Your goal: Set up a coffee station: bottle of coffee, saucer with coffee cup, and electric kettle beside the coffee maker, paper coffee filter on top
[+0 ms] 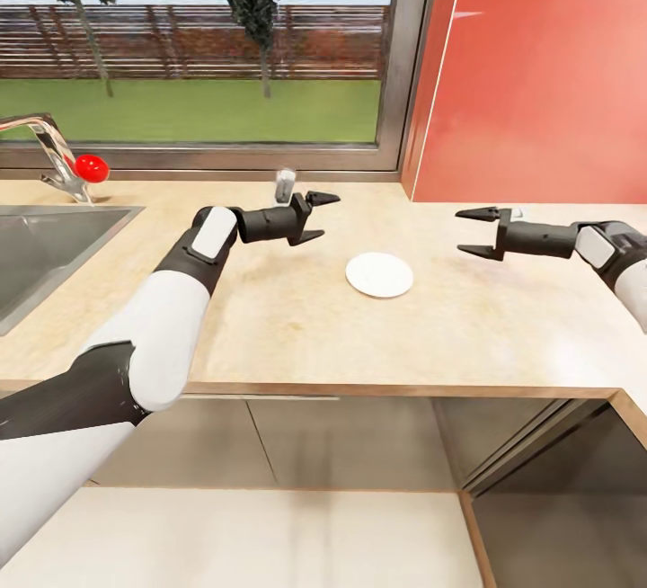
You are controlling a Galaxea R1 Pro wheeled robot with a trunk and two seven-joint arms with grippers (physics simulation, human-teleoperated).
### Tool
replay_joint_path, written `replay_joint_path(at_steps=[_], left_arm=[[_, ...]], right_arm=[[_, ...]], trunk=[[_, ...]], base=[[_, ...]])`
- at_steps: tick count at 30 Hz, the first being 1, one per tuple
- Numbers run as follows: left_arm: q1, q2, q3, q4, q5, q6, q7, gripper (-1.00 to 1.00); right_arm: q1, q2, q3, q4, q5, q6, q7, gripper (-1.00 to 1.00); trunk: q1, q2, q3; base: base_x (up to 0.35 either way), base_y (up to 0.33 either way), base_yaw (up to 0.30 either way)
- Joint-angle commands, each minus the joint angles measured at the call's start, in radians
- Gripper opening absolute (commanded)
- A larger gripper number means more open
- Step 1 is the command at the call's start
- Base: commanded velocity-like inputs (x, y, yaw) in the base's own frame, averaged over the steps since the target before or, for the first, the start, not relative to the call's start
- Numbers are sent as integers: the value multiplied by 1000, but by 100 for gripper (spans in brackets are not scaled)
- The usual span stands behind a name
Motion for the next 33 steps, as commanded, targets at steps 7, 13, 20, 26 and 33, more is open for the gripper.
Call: replay_joint_path(at_steps=[7,13,20,26,33], left_arm=[[-1,-1,9,45,-7,6,-5,100],[-1,-1,11,47,-6,6,-5,100],[-1,-1,13,47,-6,6,-6,100],[0,-1,14,46,-6,6,-7,100],[-1,-1,15,45,-6,6,-7,100]], right_arm=[[0,24,-6,5,12,6,5,100],[0,31,-6,49,11,6,10,100],[18,52,-6,100,12,-38,92,100],[39,63,-5,101,13,-44,121,100],[48,98,-3,100,15,-94,134,100]], trunk=[[0,0,-1],[0,0,-1],[0,0,-1],[0,0,-1],[0,0,-1]], base=[[0,0,0],[0,0,0],[0,0,0],[0,0,0],[0,0,0]])
